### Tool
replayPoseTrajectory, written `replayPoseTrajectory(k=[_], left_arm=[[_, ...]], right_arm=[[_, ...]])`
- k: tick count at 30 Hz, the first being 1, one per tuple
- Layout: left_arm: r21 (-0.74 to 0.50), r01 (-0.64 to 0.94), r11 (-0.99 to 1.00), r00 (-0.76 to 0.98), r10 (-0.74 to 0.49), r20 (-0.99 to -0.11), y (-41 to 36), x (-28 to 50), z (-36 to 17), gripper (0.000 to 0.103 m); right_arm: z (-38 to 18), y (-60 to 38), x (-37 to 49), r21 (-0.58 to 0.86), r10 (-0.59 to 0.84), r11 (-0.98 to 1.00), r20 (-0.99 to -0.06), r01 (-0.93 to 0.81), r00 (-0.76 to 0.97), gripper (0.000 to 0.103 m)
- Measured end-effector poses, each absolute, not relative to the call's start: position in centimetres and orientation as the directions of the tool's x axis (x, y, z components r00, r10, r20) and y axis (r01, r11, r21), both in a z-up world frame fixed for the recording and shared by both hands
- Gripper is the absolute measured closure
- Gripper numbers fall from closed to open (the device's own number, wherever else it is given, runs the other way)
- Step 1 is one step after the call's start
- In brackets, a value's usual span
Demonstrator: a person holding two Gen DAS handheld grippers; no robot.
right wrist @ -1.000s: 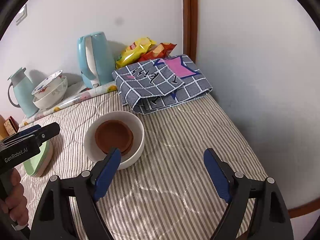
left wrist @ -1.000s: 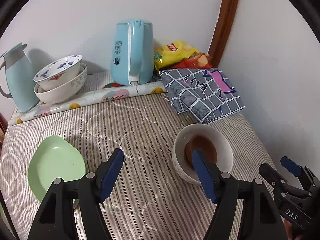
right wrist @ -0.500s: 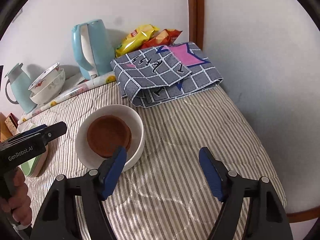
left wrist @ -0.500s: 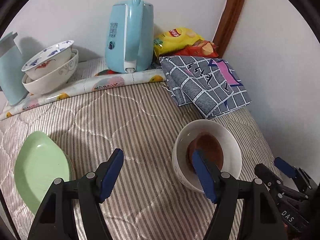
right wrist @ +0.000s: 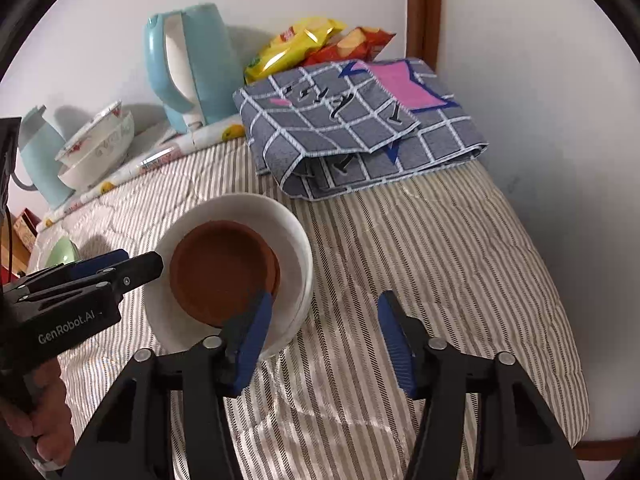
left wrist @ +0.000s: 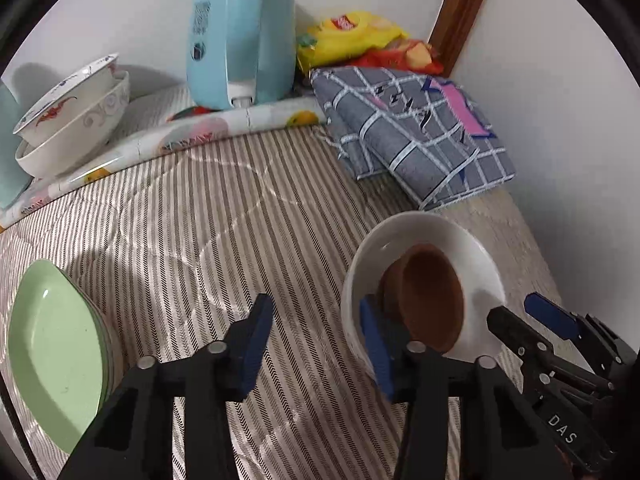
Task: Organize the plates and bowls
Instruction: 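Move both tools to the white bowl rim and close on it, then lift the white bowl with both tools and carry it toward the plate stack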
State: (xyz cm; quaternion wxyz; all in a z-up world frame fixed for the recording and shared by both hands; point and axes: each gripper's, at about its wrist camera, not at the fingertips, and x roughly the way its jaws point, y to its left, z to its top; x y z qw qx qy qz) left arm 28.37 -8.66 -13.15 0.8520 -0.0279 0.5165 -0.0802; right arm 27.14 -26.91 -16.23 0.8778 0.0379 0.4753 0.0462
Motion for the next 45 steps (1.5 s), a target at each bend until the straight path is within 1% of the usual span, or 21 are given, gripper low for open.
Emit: replayPoseTrajectory(k=[1, 3, 6, 17, 21, 22, 23, 25, 26, 27, 28, 30, 35, 38, 45], left_arm=[[-0.131, 0.111, 0.985, 0.450, -0.167, -0.877, -8.8, 28.4, -13.3, 0.064], [-0.134, 0.117, 0.984, 0.437, -0.172, -0.883, -9.1, 28.7, -13.7, 0.068], [-0.129, 0.125, 0.984, 0.423, -0.171, -0.890, -9.7, 29.0, -14.2, 0.071], [-0.134, 0.138, 0.981, 0.379, -0.178, -0.908, -10.4, 30.1, -15.9, 0.072], [-0.137, 0.138, 0.981, 0.390, -0.181, -0.903, -10.4, 30.2, -16.0, 0.073], [-0.144, 0.138, 0.980, 0.392, -0.187, -0.901, -10.3, 30.3, -16.0, 0.075], [-0.149, 0.136, 0.979, 0.397, -0.192, -0.898, -10.3, 30.3, -16.0, 0.075], [-0.158, 0.137, 0.978, 0.408, -0.201, -0.891, -10.3, 30.3, -16.0, 0.080], [-0.172, 0.138, 0.975, 0.406, -0.214, -0.888, -10.2, 30.3, -16.1, 0.087], [-0.197, 0.138, 0.971, 0.403, -0.237, -0.884, -10.3, 30.3, -16.1, 0.092], [-0.204, 0.142, 0.969, 0.403, -0.245, -0.882, -10.4, 30.3, -16.1, 0.094], [-0.165, 0.156, 0.974, 0.422, -0.217, -0.880, -10.9, 30.1, -15.9, 0.094], [-0.183, 0.146, 0.972, 0.434, -0.229, -0.871, -10.9, 29.8, -15.8, 0.094], [-0.167, 0.157, 0.973, 0.438, -0.220, -0.872, -11.1, 29.2, -15.6, 0.094], [-0.178, 0.148, 0.973, 0.432, -0.226, -0.873, -10.8, 27.9, -15.2, 0.095]], right_arm=[[-16.5, -26.8, 27.5, 0.107, 0.114, 0.993, -0.837, -0.044, 0.535, 0.052], [-17.2, -26.4, 28.1, 0.088, 0.097, 0.995, -0.851, -0.041, 0.517, 0.062], [-17.8, -26.3, 28.7, 0.087, 0.094, 0.995, -0.860, -0.037, 0.501, 0.065], [-19.2, -26.3, 30.5, 0.094, 0.098, 0.995, -0.884, -0.031, 0.457, 0.064], [-19.3, -26.5, 30.5, 0.118, 0.119, 0.992, -0.874, -0.032, 0.471, 0.064], [-19.3, -26.5, 30.5, 0.124, 0.126, 0.992, -0.871, -0.035, 0.475, 0.064], [-19.3, -26.5, 30.4, 0.132, 0.134, 0.991, -0.868, -0.037, 0.478, 0.068], [-19.3, -26.4, 30.3, 0.161, 0.162, 0.986, -0.857, -0.044, 0.489, 0.077], [-19.3, -26.3, 30.2, 0.176, 0.180, 0.983, -0.851, -0.056, 0.494, 0.085], [-19.3, -26.1, 30.1, 0.188, 0.197, 0.980, -0.842, -0.070, 0.501, 0.089], [-19.2, -25.9, 30.1, 0.177, 0.187, 0.982, -0.841, -0.068, 0.508, 0.089], [-19.2, -25.7, 30.1, 0.165, 0.174, 0.984, -0.839, -0.064, 0.516, 0.089], [-19.2, -25.9, 30.0, 0.184, 0.179, 0.982, -0.834, -0.042, 0.522, 0.090], [-19.0, -26.0, 29.4, 0.186, 0.177, 0.982, -0.834, -0.036, 0.523, 0.090], [-18.7, -26.4, 27.8, 0.199, 0.182, 0.980, -0.831, -0.025, 0.525, 0.091]])
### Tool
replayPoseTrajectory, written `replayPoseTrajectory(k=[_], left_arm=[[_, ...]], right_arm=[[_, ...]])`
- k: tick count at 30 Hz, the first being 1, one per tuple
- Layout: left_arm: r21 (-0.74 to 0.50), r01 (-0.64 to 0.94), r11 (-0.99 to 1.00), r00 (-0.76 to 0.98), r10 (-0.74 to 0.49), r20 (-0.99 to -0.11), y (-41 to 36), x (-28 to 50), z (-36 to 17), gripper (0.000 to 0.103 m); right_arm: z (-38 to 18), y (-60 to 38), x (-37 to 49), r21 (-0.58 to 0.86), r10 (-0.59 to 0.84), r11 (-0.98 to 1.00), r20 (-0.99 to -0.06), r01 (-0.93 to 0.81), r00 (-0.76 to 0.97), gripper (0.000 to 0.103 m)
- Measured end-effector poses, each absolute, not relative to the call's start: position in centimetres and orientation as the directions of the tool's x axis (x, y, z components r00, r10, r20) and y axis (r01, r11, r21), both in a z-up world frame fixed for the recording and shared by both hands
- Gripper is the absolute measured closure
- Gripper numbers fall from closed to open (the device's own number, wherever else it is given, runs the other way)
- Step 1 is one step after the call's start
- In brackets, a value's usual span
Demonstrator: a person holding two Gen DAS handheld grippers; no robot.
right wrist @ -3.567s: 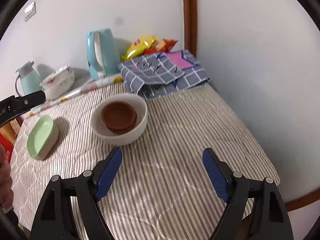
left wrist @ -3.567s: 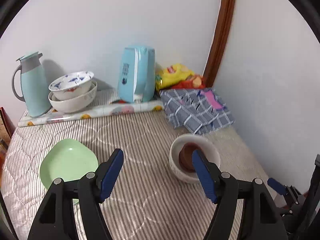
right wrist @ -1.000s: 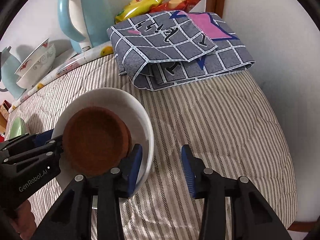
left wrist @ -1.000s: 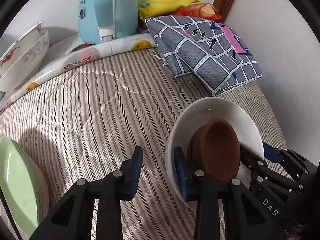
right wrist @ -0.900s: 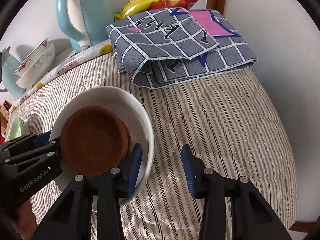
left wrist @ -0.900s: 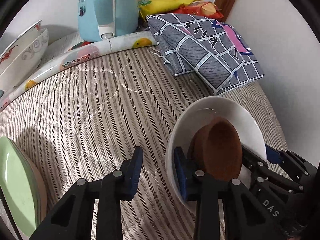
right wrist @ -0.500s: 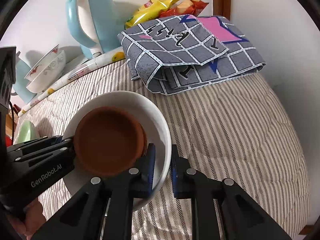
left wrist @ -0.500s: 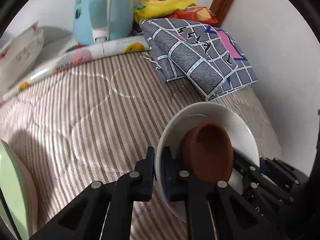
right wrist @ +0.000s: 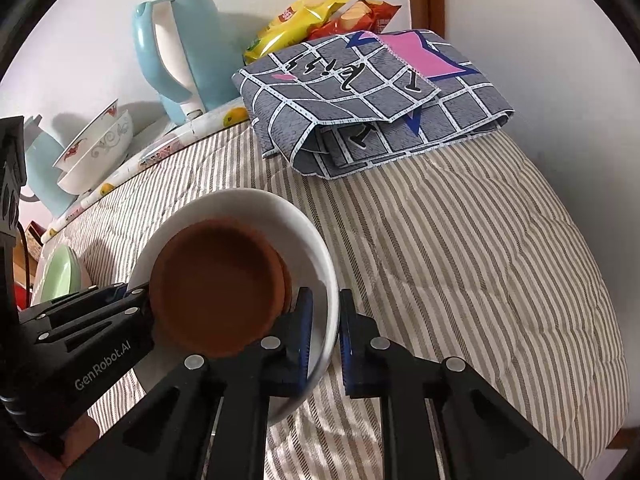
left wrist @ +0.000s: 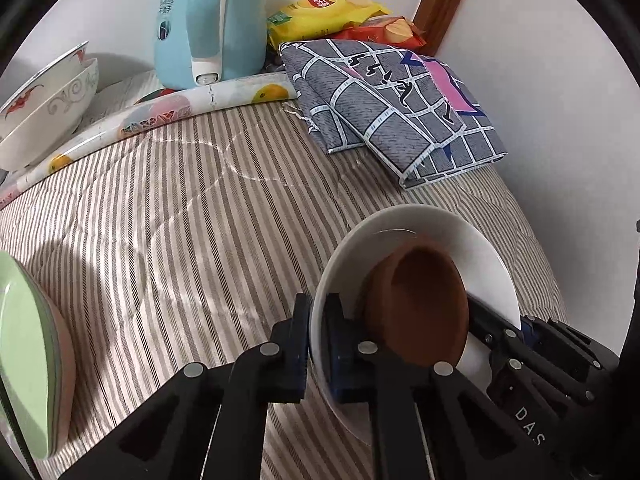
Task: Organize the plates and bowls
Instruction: 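Lift the white bowl with both tools and carry it toward the plate stack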
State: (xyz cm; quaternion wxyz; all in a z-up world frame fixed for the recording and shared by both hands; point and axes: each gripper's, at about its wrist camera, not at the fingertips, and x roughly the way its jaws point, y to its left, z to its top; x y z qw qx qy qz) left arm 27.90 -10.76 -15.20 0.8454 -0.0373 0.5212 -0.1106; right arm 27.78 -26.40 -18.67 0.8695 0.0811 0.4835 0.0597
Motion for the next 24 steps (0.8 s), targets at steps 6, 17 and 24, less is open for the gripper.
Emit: replayPoseTrajectory(k=[6, 17, 24], left_arm=[[-0.179, 0.143, 0.973, 0.437, -0.224, -0.871, -10.3, 26.6, -14.6, 0.095], [-0.180, 0.132, 0.975, 0.473, -0.222, -0.853, -9.1, 24.9, -12.2, 0.095], [-0.182, 0.132, 0.974, 0.492, -0.223, -0.841, -8.3, 24.0, -10.7, 0.095]], right_arm=[[-18.3, -26.2, 26.4, 0.212, 0.192, 0.977, -0.826, -0.023, 0.530, 0.091], [-16.1, -25.4, 24.6, 0.214, 0.198, 0.976, -0.802, -0.038, 0.563, 0.091], [-14.4, -24.6, 23.6, 0.210, 0.196, 0.977, -0.789, -0.045, 0.582, 0.091]])
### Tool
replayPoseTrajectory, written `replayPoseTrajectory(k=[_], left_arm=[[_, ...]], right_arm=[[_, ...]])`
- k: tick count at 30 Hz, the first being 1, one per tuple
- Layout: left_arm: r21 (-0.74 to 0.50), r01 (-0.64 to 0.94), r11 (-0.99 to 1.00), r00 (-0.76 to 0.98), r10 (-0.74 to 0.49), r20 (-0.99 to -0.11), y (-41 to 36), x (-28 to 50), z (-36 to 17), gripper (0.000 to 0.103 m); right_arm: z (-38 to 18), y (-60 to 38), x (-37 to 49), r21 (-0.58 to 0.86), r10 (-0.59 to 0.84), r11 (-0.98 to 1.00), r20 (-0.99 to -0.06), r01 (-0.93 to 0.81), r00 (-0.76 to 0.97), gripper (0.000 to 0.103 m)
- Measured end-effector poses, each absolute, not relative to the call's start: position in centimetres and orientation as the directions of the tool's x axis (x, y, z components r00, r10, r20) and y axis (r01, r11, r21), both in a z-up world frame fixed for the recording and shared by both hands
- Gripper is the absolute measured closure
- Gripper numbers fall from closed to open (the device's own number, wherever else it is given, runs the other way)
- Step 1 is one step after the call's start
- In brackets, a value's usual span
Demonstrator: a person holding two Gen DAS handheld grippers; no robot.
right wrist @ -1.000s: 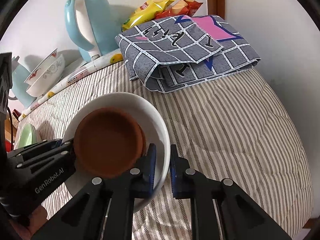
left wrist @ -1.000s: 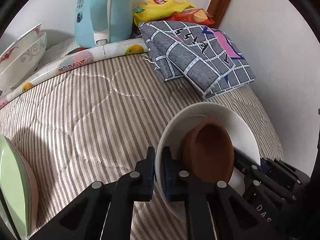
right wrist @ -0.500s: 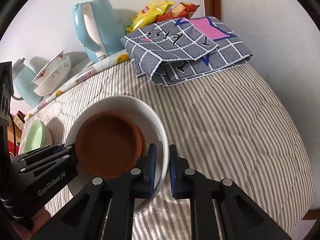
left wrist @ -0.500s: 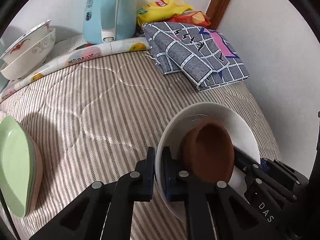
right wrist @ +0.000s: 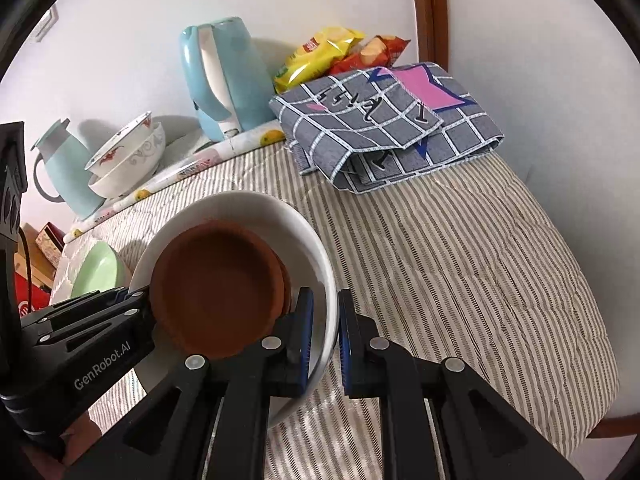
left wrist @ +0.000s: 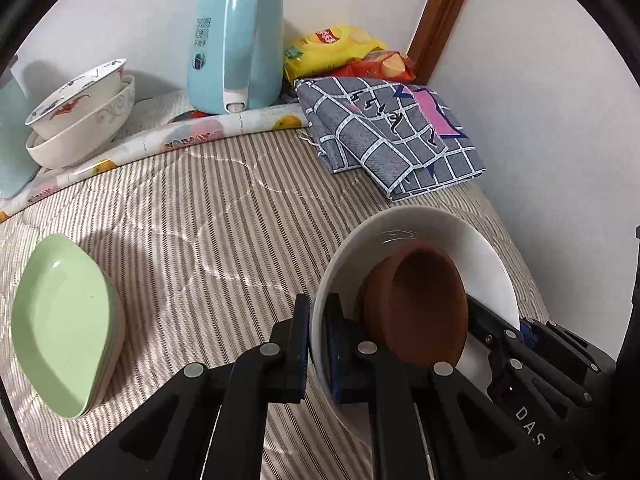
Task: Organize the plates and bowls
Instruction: 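Lift the white bowl with both tools and carry it toward the plate stack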
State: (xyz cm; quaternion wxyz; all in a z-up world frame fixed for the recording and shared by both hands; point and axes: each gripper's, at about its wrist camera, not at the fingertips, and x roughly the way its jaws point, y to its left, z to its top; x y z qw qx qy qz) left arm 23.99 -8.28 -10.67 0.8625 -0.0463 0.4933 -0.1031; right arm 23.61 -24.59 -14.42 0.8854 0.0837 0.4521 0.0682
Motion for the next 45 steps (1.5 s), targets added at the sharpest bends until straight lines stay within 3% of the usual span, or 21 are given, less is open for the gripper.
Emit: replayPoseTrajectory(k=[45], left_arm=[[-0.177, 0.076, 0.981, 0.559, -0.189, -0.807, 0.9, 20.3, -7.1, 0.095]], right_arm=[[-11.0, -16.4, 20.5, 0.205, 0.236, 0.971, -0.746, -0.122, 0.622, 0.092]])
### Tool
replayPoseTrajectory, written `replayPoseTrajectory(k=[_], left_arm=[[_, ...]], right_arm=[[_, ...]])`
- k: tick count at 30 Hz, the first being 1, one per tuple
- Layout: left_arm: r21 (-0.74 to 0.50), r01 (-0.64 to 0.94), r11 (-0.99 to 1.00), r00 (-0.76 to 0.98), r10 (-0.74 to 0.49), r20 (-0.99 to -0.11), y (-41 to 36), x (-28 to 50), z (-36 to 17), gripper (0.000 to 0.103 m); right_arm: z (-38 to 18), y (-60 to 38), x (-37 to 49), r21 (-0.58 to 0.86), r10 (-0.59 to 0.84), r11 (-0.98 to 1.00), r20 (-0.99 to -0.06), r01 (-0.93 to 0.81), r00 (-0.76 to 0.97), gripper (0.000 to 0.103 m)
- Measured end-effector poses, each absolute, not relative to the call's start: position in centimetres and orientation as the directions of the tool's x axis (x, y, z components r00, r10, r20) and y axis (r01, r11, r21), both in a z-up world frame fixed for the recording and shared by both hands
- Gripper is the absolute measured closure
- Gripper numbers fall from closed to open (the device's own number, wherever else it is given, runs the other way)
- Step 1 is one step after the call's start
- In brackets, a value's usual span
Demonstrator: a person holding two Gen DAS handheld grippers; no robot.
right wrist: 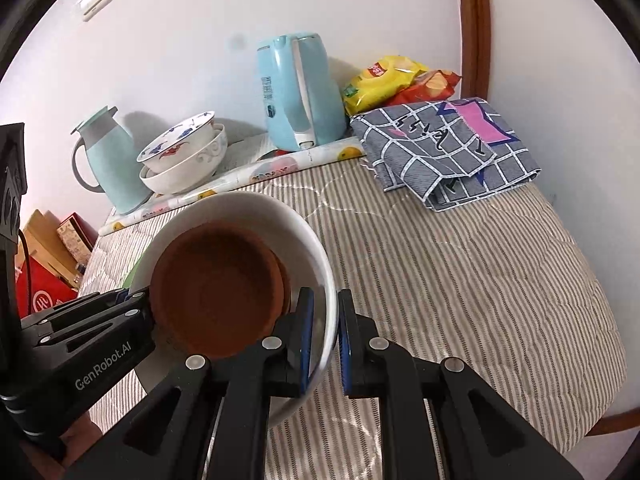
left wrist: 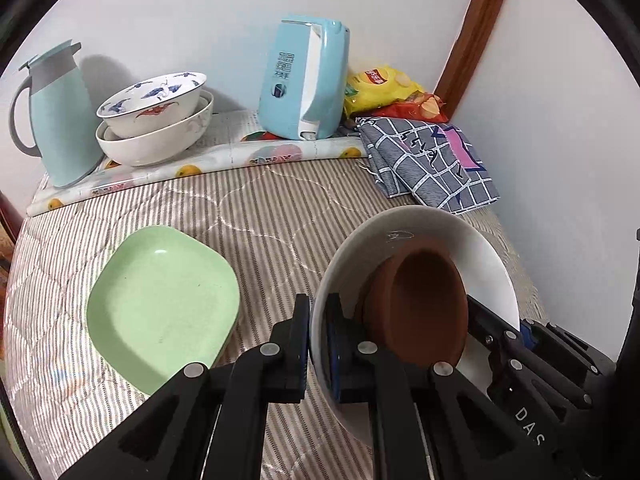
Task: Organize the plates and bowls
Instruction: 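Lift the white bowl with both tools and carry it toward the plate stack, then lower the white bowl with both tools onto the pale-green plate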
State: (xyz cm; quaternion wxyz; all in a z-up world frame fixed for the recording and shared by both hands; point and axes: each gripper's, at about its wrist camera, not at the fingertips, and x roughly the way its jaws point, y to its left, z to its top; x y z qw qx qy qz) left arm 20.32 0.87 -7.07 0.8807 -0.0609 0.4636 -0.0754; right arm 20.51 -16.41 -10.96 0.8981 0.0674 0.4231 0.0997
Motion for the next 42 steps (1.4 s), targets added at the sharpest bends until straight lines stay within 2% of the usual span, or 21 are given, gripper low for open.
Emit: replayPoseTrajectory(k=[42], left_arm=[[-0.183, -0.013, 0.983, 0.568, -0.144, -0.811, 10.1, 21.7, -6.9, 0.095]], right_arm=[[-10.5, -7.8, 22.6, 0.204, 0.287, 0.957, -0.748, -0.206, 0.599, 0.092]])
